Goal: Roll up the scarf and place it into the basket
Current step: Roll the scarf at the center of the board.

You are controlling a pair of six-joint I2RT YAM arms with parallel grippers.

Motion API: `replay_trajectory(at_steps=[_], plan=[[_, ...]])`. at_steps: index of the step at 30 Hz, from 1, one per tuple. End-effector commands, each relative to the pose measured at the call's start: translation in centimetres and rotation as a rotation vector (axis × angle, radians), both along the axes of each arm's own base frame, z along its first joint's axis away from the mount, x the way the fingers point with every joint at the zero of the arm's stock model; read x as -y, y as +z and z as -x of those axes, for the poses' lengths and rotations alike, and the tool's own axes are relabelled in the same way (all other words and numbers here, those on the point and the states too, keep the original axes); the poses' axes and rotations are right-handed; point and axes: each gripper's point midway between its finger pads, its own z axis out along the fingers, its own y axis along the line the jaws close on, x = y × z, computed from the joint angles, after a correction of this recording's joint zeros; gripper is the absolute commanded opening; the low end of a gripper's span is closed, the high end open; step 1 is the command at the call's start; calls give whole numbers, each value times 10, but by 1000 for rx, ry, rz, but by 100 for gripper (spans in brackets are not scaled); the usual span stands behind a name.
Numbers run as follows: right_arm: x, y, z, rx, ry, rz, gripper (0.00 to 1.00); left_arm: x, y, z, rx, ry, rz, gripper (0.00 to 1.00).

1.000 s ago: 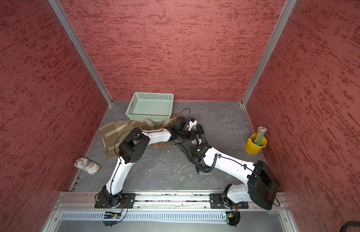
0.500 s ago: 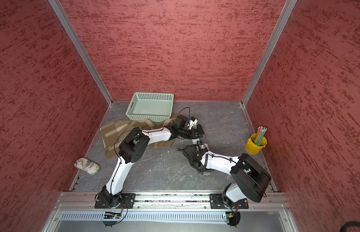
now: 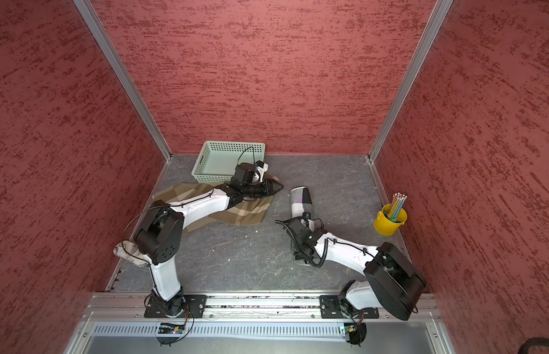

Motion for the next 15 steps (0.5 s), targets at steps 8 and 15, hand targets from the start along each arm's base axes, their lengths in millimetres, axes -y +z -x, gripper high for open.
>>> replay_trajectory(at_steps=[8,15], plan=[[-14,-42,37,-241,31,-55,45,-10,-64,22,-179,-21,-118,61],[-17,-5,23,-151,25,-91,66,44,-73,55,-205,-160,-151,69]])
